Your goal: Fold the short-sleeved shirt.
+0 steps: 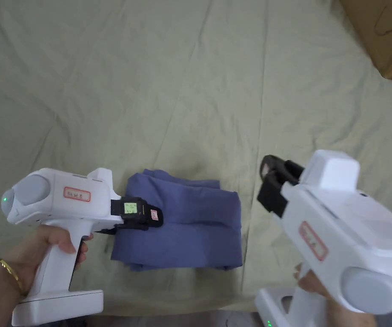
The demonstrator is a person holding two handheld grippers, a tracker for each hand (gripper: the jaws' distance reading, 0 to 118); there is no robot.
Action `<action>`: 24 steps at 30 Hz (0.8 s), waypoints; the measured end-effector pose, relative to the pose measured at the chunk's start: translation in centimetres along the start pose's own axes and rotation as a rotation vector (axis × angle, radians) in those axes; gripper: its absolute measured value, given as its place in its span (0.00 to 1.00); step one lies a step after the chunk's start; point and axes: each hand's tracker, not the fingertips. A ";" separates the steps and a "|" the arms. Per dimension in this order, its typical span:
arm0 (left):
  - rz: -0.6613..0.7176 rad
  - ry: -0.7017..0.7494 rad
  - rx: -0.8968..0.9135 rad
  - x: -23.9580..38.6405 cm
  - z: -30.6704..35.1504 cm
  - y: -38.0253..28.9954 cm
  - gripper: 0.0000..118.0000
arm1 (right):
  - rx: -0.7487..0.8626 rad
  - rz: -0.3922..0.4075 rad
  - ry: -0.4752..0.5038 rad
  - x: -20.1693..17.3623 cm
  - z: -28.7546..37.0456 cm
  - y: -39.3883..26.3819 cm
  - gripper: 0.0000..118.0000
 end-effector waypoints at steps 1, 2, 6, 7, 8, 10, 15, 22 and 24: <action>-0.014 0.024 -0.007 0.8 0.5 0.3 0.24 | 0.006 0.006 0.003 0.1 0.9 0.7 0.00; -0.032 0.021 -0.004 1.5 1.0 0.5 0.24 | 0.015 0.003 0.004 0.2 1.6 1.2 0.00; -0.031 0.106 0.003 1.9 5.4 1.7 0.23 | 0.061 -0.029 0.034 1.0 4.0 2.5 0.00; -0.048 0.149 0.015 1.4 7.0 2.0 0.23 | 0.066 -0.024 0.051 0.7 4.5 2.6 0.00; -0.048 0.189 0.025 0.9 8.7 2.3 0.23 | 0.069 -0.014 0.055 0.5 5.0 2.8 0.00; -0.023 0.279 0.053 -1.4 12.6 3.0 0.23 | 0.086 0.021 0.072 -0.2 5.6 2.9 0.00; 0.048 0.501 0.135 -7.5 22.5 4.3 0.23 | 0.052 0.039 0.106 -1.8 5.4 2.7 0.00; 0.162 0.852 0.206 -15.5 30.9 7.4 0.24 | -0.005 0.039 0.095 -4.0 4.2 1.4 0.00; 0.158 0.936 0.248 -16.9 31.4 8.0 0.30 | -0.024 0.048 0.077 -4.5 3.9 1.1 0.00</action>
